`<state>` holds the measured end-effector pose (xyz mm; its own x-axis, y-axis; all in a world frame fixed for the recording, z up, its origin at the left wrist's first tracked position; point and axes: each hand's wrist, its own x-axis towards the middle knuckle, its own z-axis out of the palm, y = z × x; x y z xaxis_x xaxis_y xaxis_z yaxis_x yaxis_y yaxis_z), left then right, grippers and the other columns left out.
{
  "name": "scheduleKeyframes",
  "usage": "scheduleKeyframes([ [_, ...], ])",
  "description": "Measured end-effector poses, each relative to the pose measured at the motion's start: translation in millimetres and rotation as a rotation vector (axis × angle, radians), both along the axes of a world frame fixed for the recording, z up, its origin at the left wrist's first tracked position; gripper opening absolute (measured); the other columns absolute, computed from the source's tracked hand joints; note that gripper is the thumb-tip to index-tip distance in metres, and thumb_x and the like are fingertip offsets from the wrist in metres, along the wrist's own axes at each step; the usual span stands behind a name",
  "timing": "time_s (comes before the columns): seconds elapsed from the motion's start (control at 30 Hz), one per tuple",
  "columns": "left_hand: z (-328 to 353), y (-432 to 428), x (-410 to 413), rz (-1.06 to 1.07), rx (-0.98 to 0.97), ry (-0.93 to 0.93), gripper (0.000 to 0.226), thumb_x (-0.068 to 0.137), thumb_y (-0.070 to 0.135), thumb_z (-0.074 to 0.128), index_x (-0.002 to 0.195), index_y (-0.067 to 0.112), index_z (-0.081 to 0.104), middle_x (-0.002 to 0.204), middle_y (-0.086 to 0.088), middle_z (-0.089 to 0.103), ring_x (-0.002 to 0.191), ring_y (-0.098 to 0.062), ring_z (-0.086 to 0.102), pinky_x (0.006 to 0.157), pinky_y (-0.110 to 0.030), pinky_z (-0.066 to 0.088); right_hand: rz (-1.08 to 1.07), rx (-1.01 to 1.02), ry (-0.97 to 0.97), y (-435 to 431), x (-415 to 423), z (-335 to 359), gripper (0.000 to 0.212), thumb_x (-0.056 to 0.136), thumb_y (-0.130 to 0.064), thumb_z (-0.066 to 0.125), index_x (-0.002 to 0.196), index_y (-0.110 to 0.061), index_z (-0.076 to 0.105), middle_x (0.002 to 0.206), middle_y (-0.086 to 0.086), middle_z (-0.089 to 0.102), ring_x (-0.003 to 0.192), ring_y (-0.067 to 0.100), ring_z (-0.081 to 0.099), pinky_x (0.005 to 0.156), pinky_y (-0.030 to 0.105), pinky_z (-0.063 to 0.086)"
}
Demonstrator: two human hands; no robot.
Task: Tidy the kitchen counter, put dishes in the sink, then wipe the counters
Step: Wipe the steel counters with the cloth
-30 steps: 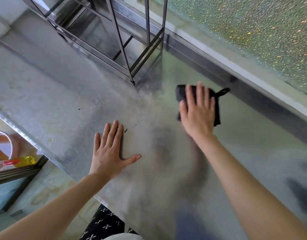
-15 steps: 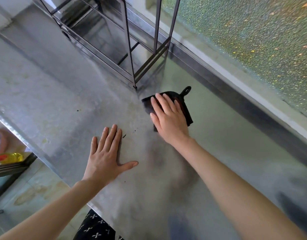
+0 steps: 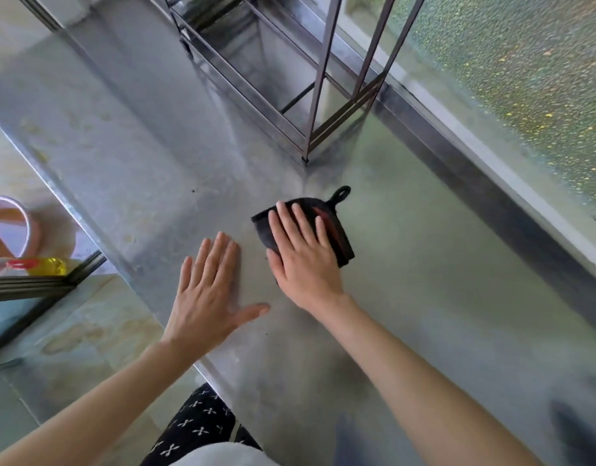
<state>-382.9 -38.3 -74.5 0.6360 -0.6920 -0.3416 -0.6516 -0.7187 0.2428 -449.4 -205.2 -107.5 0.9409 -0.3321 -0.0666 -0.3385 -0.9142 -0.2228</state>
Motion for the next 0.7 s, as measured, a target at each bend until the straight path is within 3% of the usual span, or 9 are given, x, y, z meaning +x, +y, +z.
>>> scheduleKeyframes([
  [0.07,1.5,15.3,7.3,0.001,0.046,0.003,0.115,0.064,0.088,0.032,0.147,0.016,-0.003,0.153,0.002,-0.011,0.140,-0.012,-0.016,0.114,-0.044,0.002,0.131,-0.009,-0.013,-7.2,-4.5,-0.6,0.054,0.094,-0.040,0.036,0.143,-0.016,0.037,0.151,0.002,0.034,0.139,0.021,0.031,0.111,0.045,0.026],
  [0.13,2.8,28.2,16.7,0.016,0.095,0.005,0.119,0.061,0.091,0.027,0.147,0.016,-0.006,0.152,0.001,-0.016,0.139,-0.014,-0.019,0.114,-0.042,-0.002,0.101,-0.050,-0.015,-32.7,-3.7,-3.4,0.054,0.095,-0.040,0.033,0.143,-0.017,0.036,0.151,0.001,0.034,0.138,0.020,0.032,0.111,0.045,0.028],
  [0.3,1.4,39.2,27.8,0.037,0.133,0.030,0.123,0.054,0.093,0.022,0.147,0.016,-0.006,0.151,0.004,-0.020,0.139,-0.014,-0.020,0.114,-0.039,-0.004,-0.363,-0.053,0.049,-73.4,7.6,-4.9,0.057,0.096,-0.038,0.029,0.147,-0.013,0.027,0.154,0.007,0.026,0.141,0.026,0.024,0.112,0.049,0.020],
  [0.4,-2.2,39.4,27.6,0.031,0.123,0.035,0.124,0.055,0.093,0.023,0.146,0.015,-0.007,0.151,0.002,-0.019,0.139,-0.017,-0.019,0.114,-0.041,-0.002,-0.488,-0.009,0.029,-42.2,24.6,-3.5,0.057,0.096,-0.036,0.031,0.147,-0.012,0.025,0.155,0.008,0.022,0.142,0.028,0.021,0.112,0.050,0.017],
  [0.5,-3.9,40.5,27.6,0.031,0.109,0.031,0.124,0.055,0.093,0.022,0.146,0.013,-0.004,0.151,0.000,-0.015,0.140,-0.019,-0.014,0.115,-0.046,0.004,-0.289,0.003,0.020,15.9,30.3,-0.2,0.058,0.093,-0.039,0.031,0.145,-0.013,0.031,0.152,0.007,0.030,0.140,0.026,0.027,0.111,0.049,0.021],
  [0.63,-3.8,40.5,28.2,0.024,0.120,0.045,0.121,0.054,0.093,0.019,0.141,0.017,-0.018,0.149,0.001,-0.023,0.138,-0.018,-0.021,0.115,-0.044,0.001,0.078,-0.011,0.025,42.4,13.0,2.9,0.055,0.093,-0.038,0.036,0.144,-0.018,0.034,0.152,0.001,0.032,0.139,0.021,0.030,0.111,0.045,0.021],
  [0.7,-3.6,40.3,28.9,0.027,0.122,0.052,0.122,0.055,0.093,0.020,0.142,0.017,-0.018,0.148,0.001,-0.025,0.138,-0.018,-0.022,0.115,-0.044,0.000,0.074,-0.064,0.017,25.2,2.6,0.0,0.054,0.094,-0.039,0.035,0.144,-0.020,0.034,0.152,-0.001,0.032,0.139,0.020,0.031,0.111,0.043,0.022],
])
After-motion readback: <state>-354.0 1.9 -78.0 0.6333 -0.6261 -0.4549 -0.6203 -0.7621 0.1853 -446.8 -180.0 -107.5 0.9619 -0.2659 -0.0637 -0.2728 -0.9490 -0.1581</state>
